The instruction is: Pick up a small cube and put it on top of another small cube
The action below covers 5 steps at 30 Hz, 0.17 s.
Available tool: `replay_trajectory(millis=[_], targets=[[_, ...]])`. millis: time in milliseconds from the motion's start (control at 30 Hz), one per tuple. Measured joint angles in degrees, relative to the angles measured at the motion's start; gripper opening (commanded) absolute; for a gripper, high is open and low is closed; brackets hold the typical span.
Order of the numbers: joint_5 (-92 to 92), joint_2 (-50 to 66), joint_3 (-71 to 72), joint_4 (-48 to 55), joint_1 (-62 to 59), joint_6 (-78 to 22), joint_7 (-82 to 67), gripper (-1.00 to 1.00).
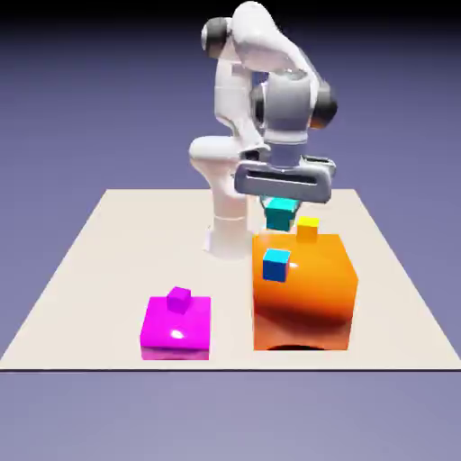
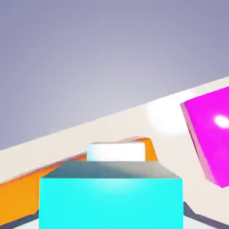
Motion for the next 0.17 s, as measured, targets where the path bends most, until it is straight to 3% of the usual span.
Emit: replay_trajectory(millis=[67,100,167], targets=[[-0.8,2.4,0.4,-2.7,-0.1,5.0,0.7,-1.0],[-0.9,2.7,0.4,-3.1,-0.1,5.7,0.8,1.0],[-1.1,2.7,0.4,-3.1,-0.1,5.7,0.9,1.0]])
